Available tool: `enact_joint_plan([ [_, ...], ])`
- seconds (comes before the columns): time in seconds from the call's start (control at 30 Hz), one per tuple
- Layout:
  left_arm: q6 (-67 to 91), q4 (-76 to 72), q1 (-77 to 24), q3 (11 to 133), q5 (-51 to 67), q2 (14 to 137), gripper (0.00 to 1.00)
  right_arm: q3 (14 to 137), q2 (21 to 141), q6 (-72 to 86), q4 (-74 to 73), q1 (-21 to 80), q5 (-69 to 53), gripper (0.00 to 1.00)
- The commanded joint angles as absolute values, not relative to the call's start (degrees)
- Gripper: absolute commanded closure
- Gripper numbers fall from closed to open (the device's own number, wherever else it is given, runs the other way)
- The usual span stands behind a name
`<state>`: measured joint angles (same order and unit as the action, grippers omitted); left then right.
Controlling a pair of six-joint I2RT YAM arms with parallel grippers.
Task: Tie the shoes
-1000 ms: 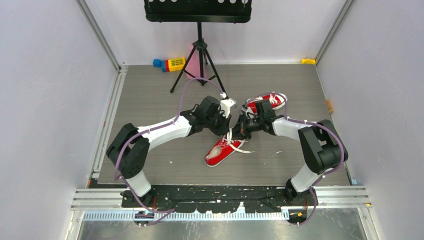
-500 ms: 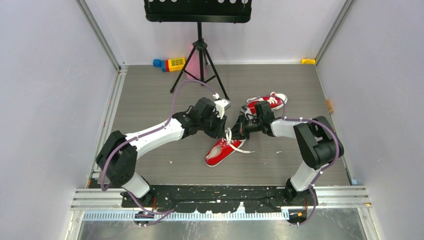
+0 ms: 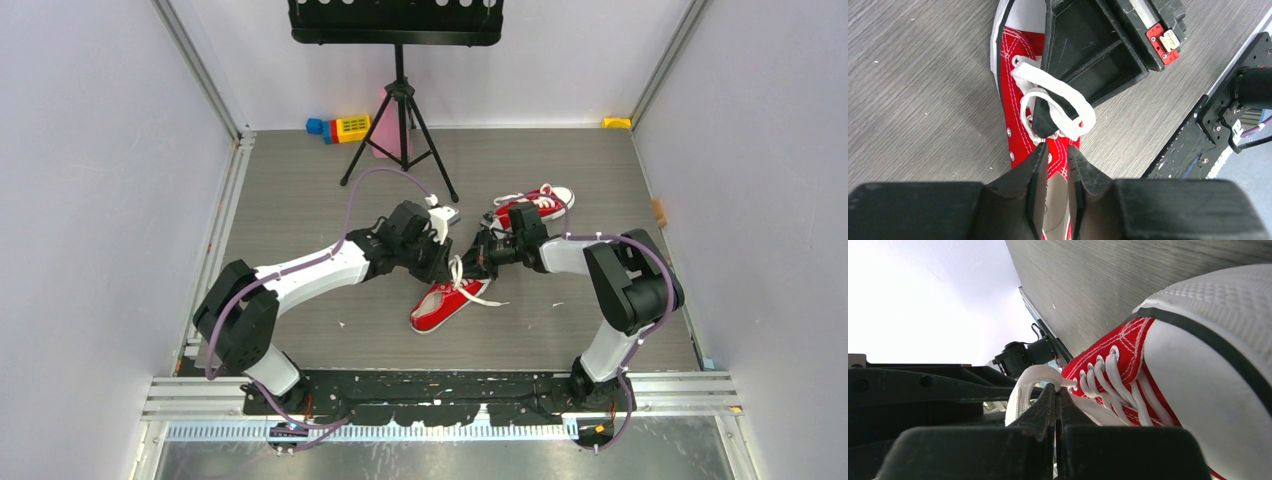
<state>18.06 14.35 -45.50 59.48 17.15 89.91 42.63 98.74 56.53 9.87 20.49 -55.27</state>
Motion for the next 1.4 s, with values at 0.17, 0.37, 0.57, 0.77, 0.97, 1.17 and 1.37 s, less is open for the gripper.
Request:
enact_joint_plan([
  [0.17, 18.4, 9.6, -45.6, 59.9, 18.8, 92.4, 0.72, 44.5, 99.1, 62.4, 14.7, 20.3, -58.4, 1.0],
  [0.37, 18.4, 8.8, -45.6, 59.9, 17.9, 93.1, 0.7, 43.9, 99.7, 65.5, 17.1, 20.3, -59.6, 1.0],
  [0.57, 18.2, 8.4, -45.6, 59.5, 17.1, 92.3, 0.67, 43.4, 100.6, 65.9, 17.2, 20.3, -59.7, 1.0],
  [0.77, 18.2, 7.1, -45.6, 59.7, 18.4, 92.6, 0.66, 43.3, 101.7, 65.8, 17.0, 21.0, -60.0, 1.0],
  [0.97, 17.8, 7.2, -45.6, 60.9, 18.5, 94.0, 0.82, 43.4, 101.5, 66.9, 18.0, 22.0, -60.3, 1.0],
  [1.17, 17.3, 7.9, -45.6, 60.7, 17.9, 92.8, 1.0, 43.1, 102.0, 68.0, 19.7, 22.0, -60.4, 0.98],
  [1.37, 16.2, 11.1, -45.7, 60.1, 17.4, 90.0, 1.0, 42.9, 102.1, 69.5, 21.9, 21.7, -59.3, 0.81],
])
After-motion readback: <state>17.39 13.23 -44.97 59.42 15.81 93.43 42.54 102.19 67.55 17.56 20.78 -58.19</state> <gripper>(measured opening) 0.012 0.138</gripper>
